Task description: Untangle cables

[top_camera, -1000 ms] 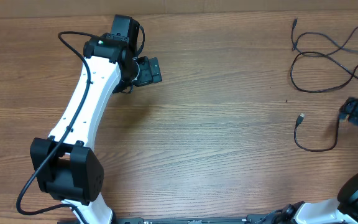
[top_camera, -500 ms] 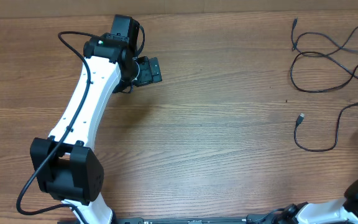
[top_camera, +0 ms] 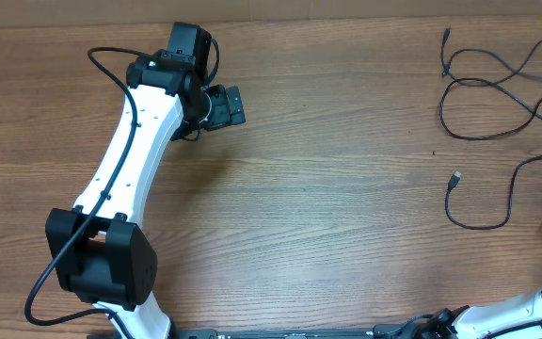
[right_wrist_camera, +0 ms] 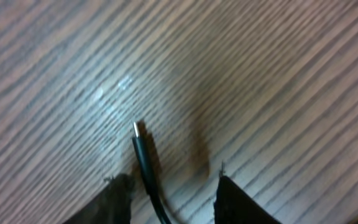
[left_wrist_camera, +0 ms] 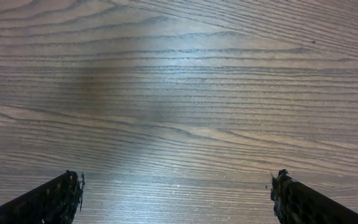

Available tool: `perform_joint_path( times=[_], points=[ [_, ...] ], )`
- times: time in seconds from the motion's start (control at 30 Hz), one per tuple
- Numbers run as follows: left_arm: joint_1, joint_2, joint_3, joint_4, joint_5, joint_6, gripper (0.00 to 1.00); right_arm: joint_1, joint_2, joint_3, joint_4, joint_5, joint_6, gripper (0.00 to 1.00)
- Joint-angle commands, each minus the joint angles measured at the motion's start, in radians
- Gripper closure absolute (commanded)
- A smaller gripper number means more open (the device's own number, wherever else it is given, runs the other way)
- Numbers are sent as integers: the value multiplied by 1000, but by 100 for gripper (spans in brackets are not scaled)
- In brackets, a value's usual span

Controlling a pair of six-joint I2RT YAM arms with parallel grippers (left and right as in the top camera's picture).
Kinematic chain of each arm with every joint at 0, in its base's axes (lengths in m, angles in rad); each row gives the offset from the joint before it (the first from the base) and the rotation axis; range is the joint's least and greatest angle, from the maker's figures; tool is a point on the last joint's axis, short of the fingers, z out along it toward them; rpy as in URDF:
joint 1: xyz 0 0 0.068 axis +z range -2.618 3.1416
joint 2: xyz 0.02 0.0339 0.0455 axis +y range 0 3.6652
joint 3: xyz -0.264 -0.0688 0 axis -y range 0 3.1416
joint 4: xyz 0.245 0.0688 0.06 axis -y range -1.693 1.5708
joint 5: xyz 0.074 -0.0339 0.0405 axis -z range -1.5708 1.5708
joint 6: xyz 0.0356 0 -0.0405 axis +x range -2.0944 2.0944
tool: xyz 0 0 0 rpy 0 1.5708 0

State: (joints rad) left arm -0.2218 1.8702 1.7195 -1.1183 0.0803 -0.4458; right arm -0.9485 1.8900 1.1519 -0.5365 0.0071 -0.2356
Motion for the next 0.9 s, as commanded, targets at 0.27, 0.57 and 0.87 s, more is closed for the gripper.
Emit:
perform_joint_path(
  times=[0.27,0.57,0.87],
  points=[
    [-1,-27,11,25,-10,3,0,-1,48,15,-11,-35,0,83],
    [-1,-27,11,32,-10,3,0,-1,47,116,-97,-39,89,96],
    [-1,-27,11,31,-9,3,0,-1,43,352,-260,-171,294,96]
  ],
)
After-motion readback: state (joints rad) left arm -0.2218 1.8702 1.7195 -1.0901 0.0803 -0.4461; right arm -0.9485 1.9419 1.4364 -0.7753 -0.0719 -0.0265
